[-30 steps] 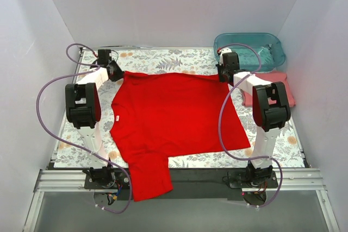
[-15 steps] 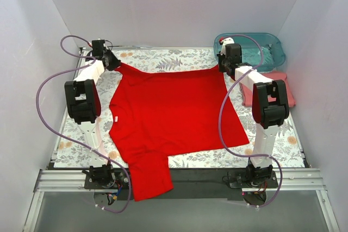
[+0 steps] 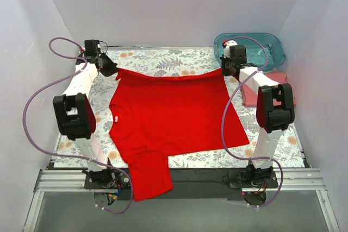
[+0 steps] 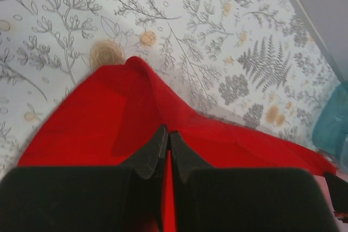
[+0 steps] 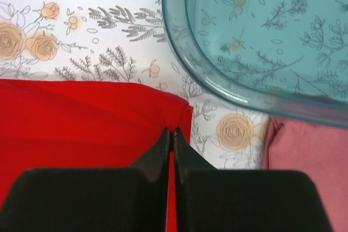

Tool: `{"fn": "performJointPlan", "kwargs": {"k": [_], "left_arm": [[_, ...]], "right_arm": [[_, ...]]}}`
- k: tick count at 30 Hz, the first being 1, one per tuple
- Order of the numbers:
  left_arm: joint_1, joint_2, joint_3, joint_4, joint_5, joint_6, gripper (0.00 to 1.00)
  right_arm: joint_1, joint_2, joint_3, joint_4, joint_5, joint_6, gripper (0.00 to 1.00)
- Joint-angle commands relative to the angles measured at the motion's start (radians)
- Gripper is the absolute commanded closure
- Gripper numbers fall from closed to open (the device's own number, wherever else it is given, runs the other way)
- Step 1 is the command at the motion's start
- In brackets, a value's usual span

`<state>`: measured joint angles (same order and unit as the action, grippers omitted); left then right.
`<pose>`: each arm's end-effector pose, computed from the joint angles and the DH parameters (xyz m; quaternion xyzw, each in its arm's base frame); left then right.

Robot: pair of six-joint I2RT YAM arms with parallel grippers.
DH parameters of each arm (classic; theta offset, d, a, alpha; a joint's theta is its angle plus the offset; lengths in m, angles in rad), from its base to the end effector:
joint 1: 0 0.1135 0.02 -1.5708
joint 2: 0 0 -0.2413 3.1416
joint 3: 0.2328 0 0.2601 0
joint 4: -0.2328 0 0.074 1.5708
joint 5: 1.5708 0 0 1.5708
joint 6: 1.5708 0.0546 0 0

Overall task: Fold and stack the t-shirts
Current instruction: Fold the tshirt

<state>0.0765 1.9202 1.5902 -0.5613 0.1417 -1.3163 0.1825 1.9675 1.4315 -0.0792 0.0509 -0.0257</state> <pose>0.4412 0.0261 0.2154 -0.5852 0.7366 -0.2474 0.2318 0.4592 0.0819 0.1842 -0.0806 0.8841 0.0135 0.4600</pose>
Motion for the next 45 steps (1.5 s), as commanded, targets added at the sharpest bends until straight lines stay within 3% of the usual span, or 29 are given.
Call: {"fn": "performJointPlan", "kwargs": {"k": [1,13,24,33,36,45], "left_arm": [[0.002,-0.19,-0.051,-0.081,-0.002,-0.043,1.0],[0.002,-0.607,-0.433,-0.114,0.09,-0.13,1.0],[0.002,-0.796,-0.582,-0.158,0.185,-0.17,1.0],[0.0,-0.866,-0.703,-0.164,0.222,-0.164,1.0],[0.002,-0.874,-0.736,-0.161,0.237,-0.156,1.0],[0.002,-0.876,-0.774,-0.132,0.254,-0.129,1.0]], "right_arm": [[-0.009,-0.102,-0.016,-0.051,-0.019,0.017,0.99],[-0.014,-0.209,-0.103,-0.157,-0.006,0.07,0.99],[-0.014,-0.294,-0.242,-0.217,0.053,0.128,0.99],[-0.015,-0.21,-0.279,-0.218,0.029,0.159,0.98],[-0.017,-0.179,-0.279,-0.223,0.032,0.162,0.95],[-0.009,-0.189,-0.272,-0.249,0.038,0.155,0.62]]}}
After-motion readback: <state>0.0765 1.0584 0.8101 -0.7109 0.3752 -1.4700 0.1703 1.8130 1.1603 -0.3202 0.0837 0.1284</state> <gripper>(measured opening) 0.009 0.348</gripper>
